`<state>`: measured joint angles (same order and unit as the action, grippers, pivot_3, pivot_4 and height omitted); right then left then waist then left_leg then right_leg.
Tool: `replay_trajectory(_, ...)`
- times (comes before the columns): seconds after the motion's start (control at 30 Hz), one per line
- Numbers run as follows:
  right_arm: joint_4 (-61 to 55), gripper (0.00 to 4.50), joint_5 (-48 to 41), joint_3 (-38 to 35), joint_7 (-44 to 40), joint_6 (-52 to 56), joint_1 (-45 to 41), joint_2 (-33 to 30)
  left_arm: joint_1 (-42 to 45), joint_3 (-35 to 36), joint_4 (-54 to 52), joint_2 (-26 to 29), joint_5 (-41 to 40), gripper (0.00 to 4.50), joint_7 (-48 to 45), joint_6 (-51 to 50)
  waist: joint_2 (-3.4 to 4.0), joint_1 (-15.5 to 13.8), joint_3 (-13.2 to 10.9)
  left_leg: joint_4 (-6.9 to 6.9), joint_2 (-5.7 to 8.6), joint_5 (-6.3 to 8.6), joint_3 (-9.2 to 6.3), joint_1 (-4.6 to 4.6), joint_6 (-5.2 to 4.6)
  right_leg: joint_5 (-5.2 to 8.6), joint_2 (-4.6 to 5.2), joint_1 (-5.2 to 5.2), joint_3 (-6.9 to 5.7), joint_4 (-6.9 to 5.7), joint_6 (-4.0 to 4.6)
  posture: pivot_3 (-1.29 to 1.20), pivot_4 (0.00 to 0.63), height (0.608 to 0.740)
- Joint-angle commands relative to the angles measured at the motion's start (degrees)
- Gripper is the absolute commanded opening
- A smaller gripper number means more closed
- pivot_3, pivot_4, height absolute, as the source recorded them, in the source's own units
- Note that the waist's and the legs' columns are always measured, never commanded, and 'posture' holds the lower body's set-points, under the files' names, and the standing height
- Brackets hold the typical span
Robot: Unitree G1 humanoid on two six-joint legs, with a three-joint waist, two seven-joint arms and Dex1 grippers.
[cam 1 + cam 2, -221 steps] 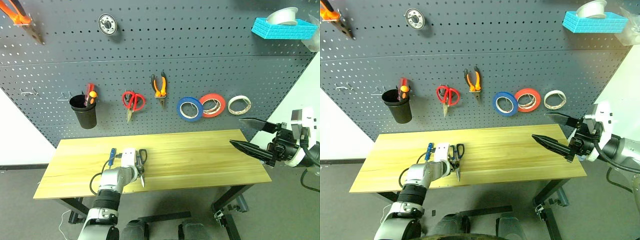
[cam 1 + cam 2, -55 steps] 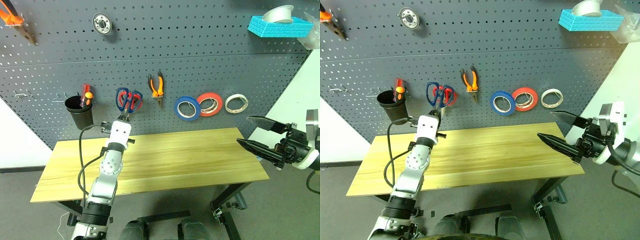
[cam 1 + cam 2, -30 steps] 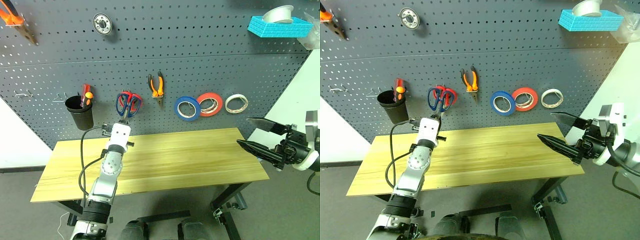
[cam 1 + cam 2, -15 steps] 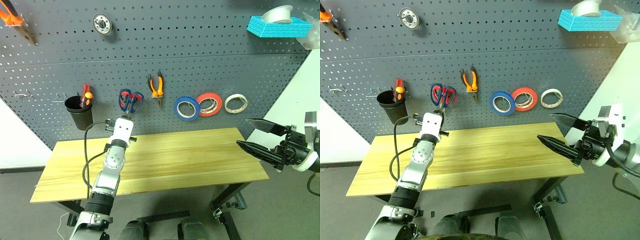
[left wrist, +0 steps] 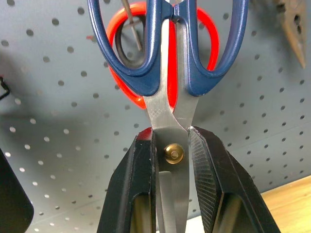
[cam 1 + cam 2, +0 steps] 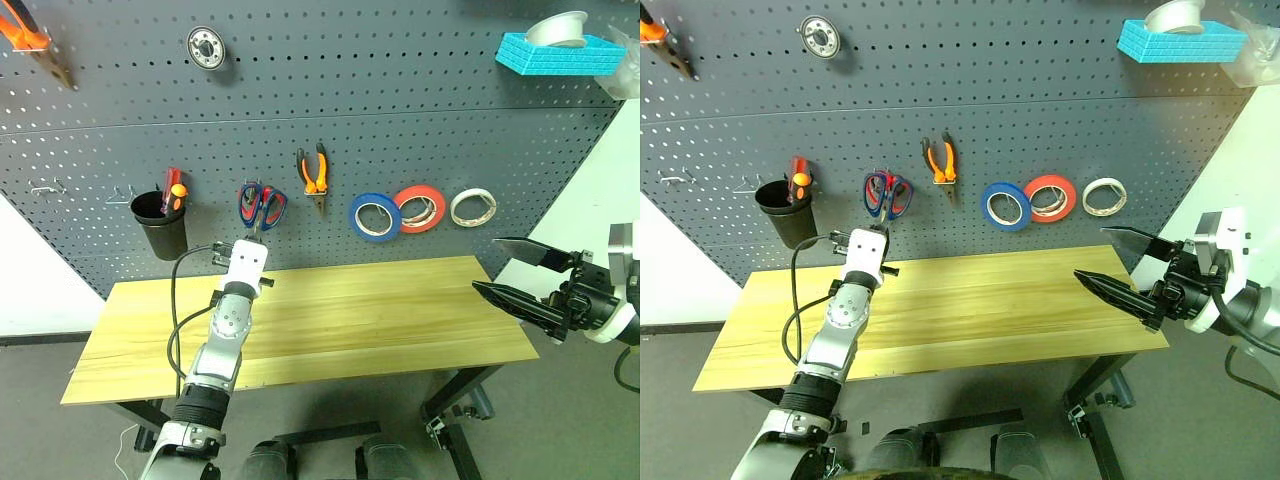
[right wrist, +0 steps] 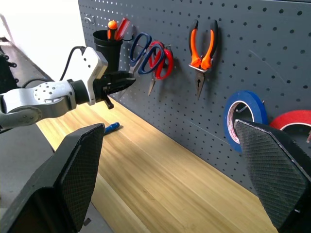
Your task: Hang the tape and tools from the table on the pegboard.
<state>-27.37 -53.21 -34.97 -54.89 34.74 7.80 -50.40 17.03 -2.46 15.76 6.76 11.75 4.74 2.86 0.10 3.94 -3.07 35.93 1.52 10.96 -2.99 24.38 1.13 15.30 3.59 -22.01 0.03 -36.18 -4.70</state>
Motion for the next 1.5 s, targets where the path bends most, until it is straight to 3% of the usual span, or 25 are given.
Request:
replay_trajectory(0.03, -1.34, 4.50, -0.90, -1.87, -0.01, 0.06, -0.36, -0.78, 2.52, 0.81, -0.42, 0.31, -0.33, 0.70, 0.78, 2.31, 0.00, 0.01, 0.00, 0.00, 0.00, 0.00, 0.00, 0.00, 0.00, 0.00, 0.01, 0.00, 0.00, 0.00, 0.00, -0.21, 0.023, 0.717)
replay_trajectory(0.47, -1.08, 4.50, -0.89, -1.46, -0.02, 0.08, -0.78, -0.88, 11.46, 0.73, 14.78, -1.06, -0.59, 0.70, 4.34, 7.21, -0.05, 0.01, -0.03, 0.02, 0.01, 0.01, 0.00, 0.00, -0.02, 0.00, -0.03, 0.02, -0.01, 0.00, -0.03, -0.21, 0.027, 0.717)
replay_trajectory(0.8, -1.12, 4.50, -0.78, -1.89, -0.04, 0.07, -0.67, -0.86, 10.54, -0.01, 16.12, -1.03, -0.61, 0.70, 4.53, 8.92, -0.05, 0.00, -0.03, 0.02, 0.00, 0.01, 0.00, 0.00, -0.01, -0.01, -0.01, 0.01, -0.01, 0.00, -0.03, -0.21, 0.022, 0.717)
replay_trajectory(1.1, -0.57, 4.50, -0.55, -1.18, -0.29, -0.10, -1.50, -0.98, 9.68, 0.04, 16.02, -1.66, -0.49, 3.58, 6.38, 9.59, -0.04, 0.01, -0.02, 0.02, 0.00, 0.02, 0.00, 0.00, 0.00, -0.01, 0.00, 0.02, -0.01, 0.00, -0.03, -0.21, 0.016, 0.717)
replay_trajectory(1.13, -0.53, 4.50, -0.52, -1.14, -0.32, -0.08, -1.58, -1.00, 9.48, 0.01, 16.05, -1.66, -0.50, 3.74, 6.51, 9.90, -0.03, 0.00, -0.02, 0.02, 0.00, 0.02, 0.00, 0.00, 0.00, -0.01, 0.00, 0.02, -0.01, 0.00, -0.03, -0.21, 0.015, 0.717)
replay_trajectory(1.37, -0.46, 4.50, -0.10, -0.84, -0.31, -0.24, -1.97, -0.76, 6.70, 0.01, 13.96, -1.11, -0.13, 3.74, 6.68, 10.28, -0.01, 0.02, -0.01, 0.02, 0.00, 0.01, 0.00, 0.00, -0.01, -0.01, 0.00, 0.02, -0.01, -0.01, -0.03, -0.21, 0.007, 0.717)
replay_trajectory(1.5, -0.55, 4.50, 0.23, -0.79, -0.21, -0.48, -1.77, -0.48, 1.06, -0.39, 7.56, -0.42, 0.45, 3.74, 5.69, 8.18, 0.02, 0.10, 0.01, 0.02, 0.00, 0.02, 0.00, 0.00, 0.00, -0.01, 0.01, 0.01, -0.01, -0.01, -0.03, -0.20, 0.007, 0.717)
